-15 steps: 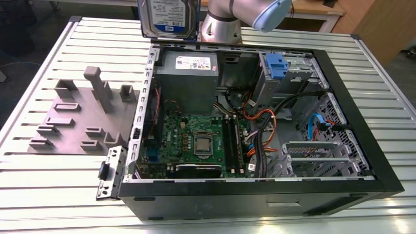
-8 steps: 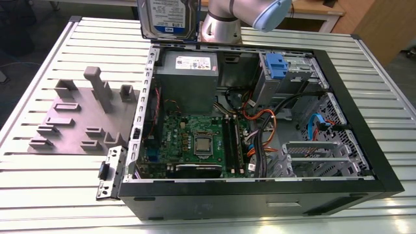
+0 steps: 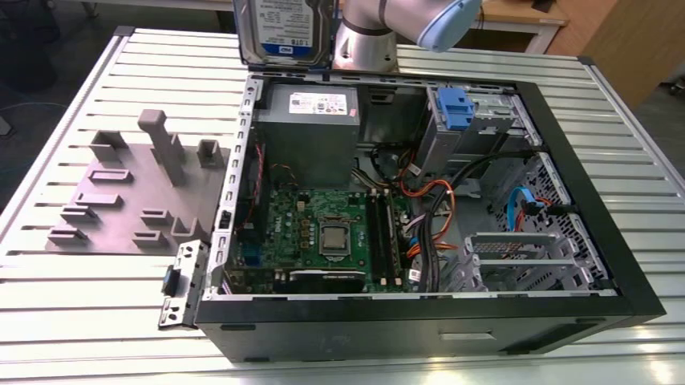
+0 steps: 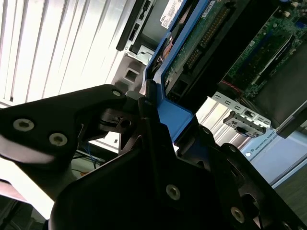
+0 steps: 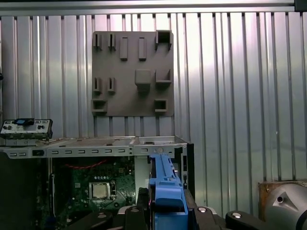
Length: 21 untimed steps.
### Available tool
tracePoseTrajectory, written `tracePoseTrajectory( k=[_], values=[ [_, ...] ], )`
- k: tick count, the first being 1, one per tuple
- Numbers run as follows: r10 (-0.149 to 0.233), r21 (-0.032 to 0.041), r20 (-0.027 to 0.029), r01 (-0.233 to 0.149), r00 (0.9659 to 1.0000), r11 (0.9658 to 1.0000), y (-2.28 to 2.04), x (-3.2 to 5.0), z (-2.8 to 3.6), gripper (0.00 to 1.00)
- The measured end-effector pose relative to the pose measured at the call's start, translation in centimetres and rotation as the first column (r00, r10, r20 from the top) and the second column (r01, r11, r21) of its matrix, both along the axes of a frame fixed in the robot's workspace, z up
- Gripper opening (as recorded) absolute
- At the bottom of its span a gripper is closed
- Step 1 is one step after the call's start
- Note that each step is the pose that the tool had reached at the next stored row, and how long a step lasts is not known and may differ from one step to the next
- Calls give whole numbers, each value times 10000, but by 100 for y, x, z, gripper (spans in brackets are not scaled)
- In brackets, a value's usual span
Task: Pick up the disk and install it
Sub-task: 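Pick up the disk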
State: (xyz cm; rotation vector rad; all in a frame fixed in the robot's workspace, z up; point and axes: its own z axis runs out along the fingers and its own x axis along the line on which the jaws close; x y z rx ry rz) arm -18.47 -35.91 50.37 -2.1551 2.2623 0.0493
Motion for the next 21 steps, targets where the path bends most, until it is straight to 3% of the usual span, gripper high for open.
tracePoseTrajectory(
  k=[4,16,21],
  values=[
    [1,1,2,-1,10000,10000,-36,0,-1,37],
    [0,0,1,0,10000,10000,-39,0,0,37],
    [1,1,0,-1,10000,10000,-39,38,0,37]
  ],
)
